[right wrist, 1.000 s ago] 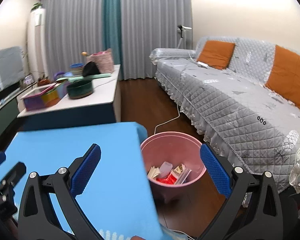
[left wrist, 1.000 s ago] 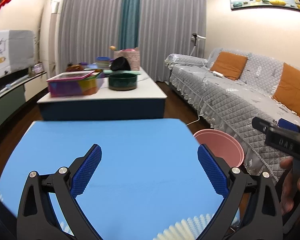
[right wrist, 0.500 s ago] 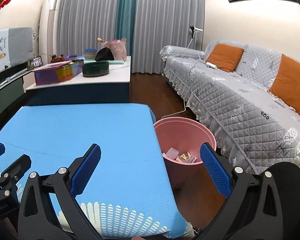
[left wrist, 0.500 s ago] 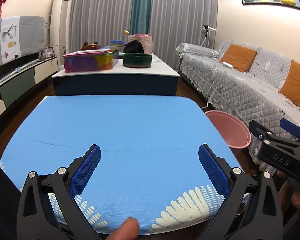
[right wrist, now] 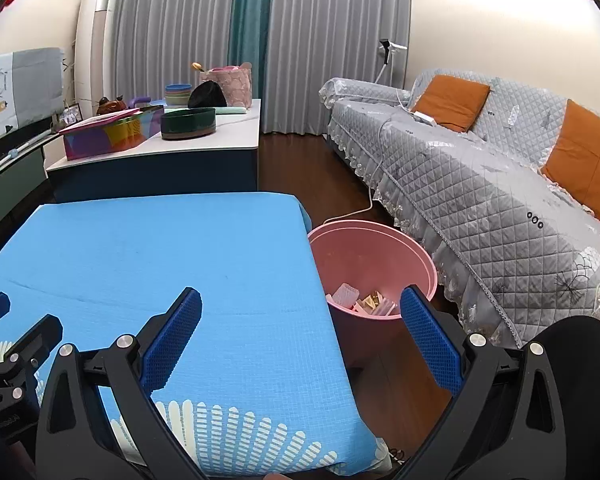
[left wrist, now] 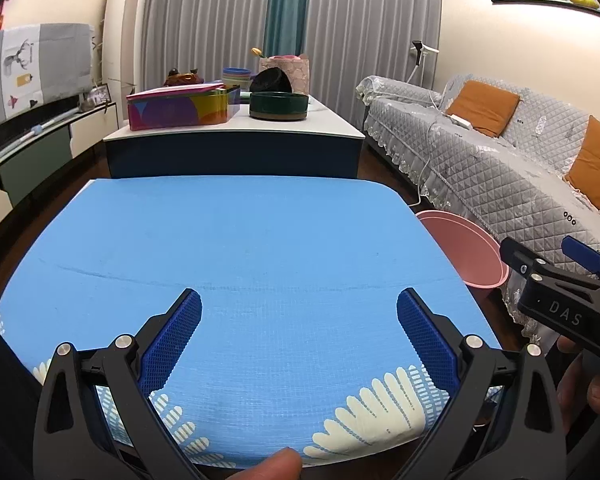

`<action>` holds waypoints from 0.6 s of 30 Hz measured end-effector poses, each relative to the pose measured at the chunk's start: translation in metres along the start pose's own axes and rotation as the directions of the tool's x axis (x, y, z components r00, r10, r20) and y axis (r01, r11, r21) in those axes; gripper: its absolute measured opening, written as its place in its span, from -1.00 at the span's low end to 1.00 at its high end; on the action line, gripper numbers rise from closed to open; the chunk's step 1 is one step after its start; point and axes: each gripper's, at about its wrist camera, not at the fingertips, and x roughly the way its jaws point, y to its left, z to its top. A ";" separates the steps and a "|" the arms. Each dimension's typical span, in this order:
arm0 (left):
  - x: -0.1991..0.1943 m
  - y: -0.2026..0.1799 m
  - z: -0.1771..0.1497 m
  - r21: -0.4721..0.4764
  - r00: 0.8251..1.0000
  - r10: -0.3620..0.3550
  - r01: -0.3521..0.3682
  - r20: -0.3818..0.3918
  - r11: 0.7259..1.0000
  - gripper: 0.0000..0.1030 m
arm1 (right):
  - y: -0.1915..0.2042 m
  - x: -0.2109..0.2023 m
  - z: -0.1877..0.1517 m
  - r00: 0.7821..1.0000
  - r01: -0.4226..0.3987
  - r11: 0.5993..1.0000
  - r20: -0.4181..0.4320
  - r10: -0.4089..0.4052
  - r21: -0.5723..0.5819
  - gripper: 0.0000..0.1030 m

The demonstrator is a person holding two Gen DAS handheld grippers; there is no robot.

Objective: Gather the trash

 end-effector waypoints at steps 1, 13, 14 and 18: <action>0.000 0.000 0.000 0.000 1.000 0.000 0.000 0.000 1.000 0.85 | 0.000 0.001 0.000 1.000 0.000 1.000 -0.001 0.000 -0.001 0.90; 0.004 -0.002 0.000 -0.008 1.000 0.004 -0.004 -0.015 1.000 0.85 | 0.003 0.004 -0.001 1.000 -0.007 1.000 -0.002 0.007 -0.011 0.90; 0.004 -0.002 0.000 -0.009 1.000 0.004 -0.004 -0.016 1.000 0.85 | 0.003 0.004 0.000 1.000 -0.008 1.000 -0.002 0.008 -0.010 0.90; 0.006 -0.001 -0.002 -0.012 1.000 0.005 -0.005 -0.022 1.000 0.85 | 0.005 0.004 0.000 1.000 -0.009 1.000 -0.001 0.009 -0.012 0.90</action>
